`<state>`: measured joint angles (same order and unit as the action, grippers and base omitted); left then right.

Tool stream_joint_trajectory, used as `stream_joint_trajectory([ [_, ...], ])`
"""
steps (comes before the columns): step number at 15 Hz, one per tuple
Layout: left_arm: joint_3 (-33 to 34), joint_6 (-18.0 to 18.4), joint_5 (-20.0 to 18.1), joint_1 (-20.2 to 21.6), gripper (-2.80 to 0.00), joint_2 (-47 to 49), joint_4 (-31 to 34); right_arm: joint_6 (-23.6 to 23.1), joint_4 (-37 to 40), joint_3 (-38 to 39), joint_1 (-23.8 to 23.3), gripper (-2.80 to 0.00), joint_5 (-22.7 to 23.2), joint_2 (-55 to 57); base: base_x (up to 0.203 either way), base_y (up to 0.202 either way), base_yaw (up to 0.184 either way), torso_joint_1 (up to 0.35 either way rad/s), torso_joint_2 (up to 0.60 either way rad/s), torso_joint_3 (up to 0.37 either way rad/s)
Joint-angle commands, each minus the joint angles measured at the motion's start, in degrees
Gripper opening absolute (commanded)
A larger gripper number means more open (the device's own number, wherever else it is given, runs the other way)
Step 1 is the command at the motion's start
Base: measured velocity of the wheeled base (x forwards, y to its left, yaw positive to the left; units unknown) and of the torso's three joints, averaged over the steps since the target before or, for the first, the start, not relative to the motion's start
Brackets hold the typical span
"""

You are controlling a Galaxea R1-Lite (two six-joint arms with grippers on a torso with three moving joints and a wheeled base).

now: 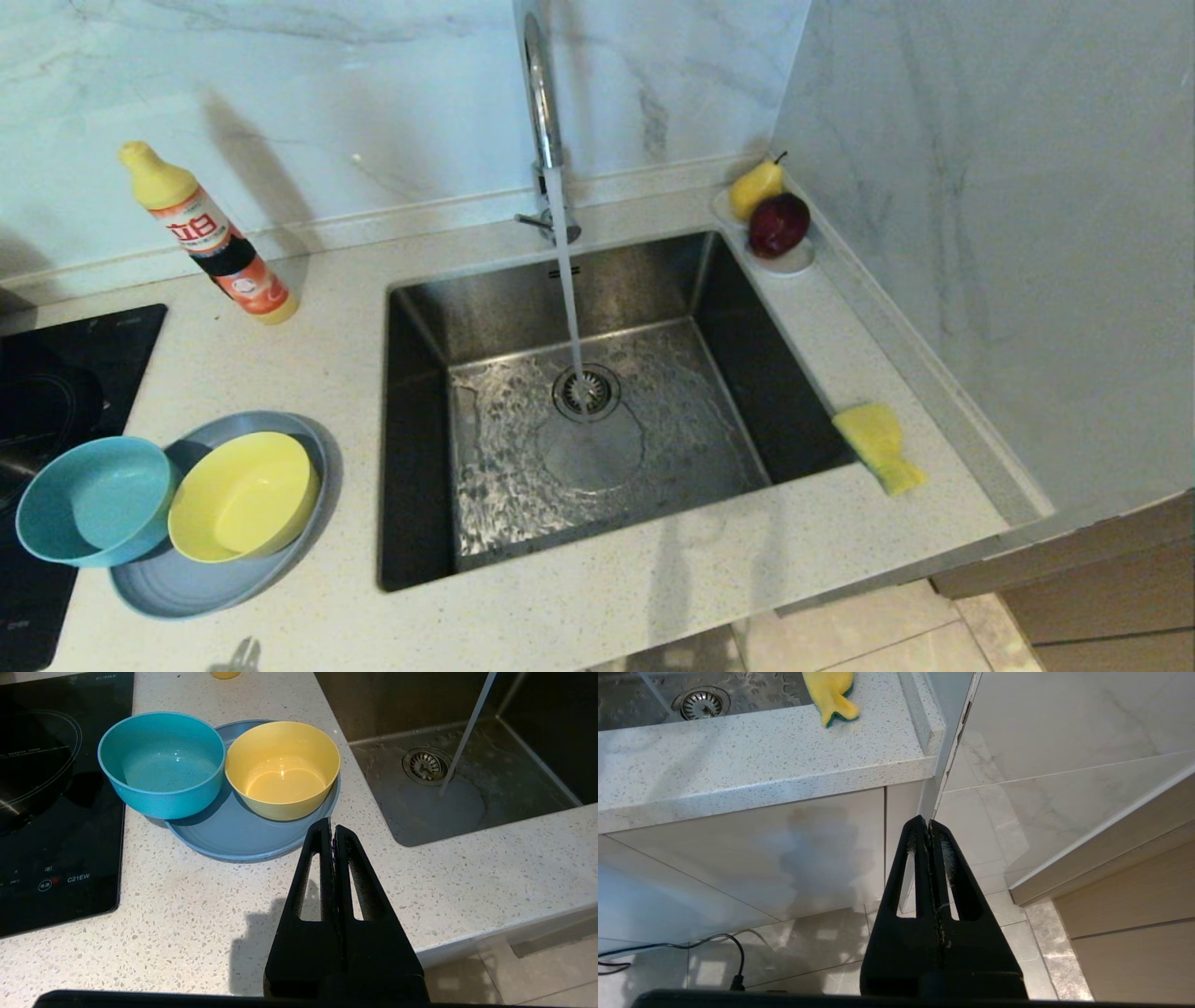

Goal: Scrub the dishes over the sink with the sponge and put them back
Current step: Pick up a bowl and the sponge

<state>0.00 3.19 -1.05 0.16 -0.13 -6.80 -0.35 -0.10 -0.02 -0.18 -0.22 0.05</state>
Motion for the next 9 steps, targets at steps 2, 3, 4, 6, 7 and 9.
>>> stream_joint_trajectory([
  [2,2.29,0.06,-0.01,0.02,-2.8,0.13,-0.05,-2.24,0.2,-0.13,0.01,-2.8,0.29,-0.05,0.0,0.0,0.0,0.0,0.0,0.0],
  [3,2.29,0.06,-0.01,0.02,-2.8,0.13,-0.05,-4.35,0.22,-1.28,0.01,-2.8,0.9,-0.05,0.0,0.0,0.0,0.0,0.0,0.0],
  [4,2.29,0.06,-0.01,0.02,-2.8,0.13,-0.05,-4.83,0.94,-4.57,0.01,-2.8,2.15,-0.01,0.0,0.0,0.0,0.0,0.0,0.0],
  [6,2.29,-0.01,-0.01,0.02,-2.8,0.13,-0.05,-5.28,7.45,-13.36,0.04,-2.8,6.63,0.63,0.0,0.0,0.0,0.0,0.0,0.0],
  [7,2.29,-0.02,-0.01,0.02,-2.8,0.13,-0.05,-5.39,11.55,-17.64,0.05,-2.8,9.91,1.27,0.0,0.0,0.0,0.0,0.0,0.0],
  [9,2.29,-0.05,-0.01,0.02,-2.8,0.13,-0.05,-5.81,15.44,-24.13,0.08,-2.8,15.54,4.58,0.0,0.0,0.0,0.0,0.0,0.0],
])
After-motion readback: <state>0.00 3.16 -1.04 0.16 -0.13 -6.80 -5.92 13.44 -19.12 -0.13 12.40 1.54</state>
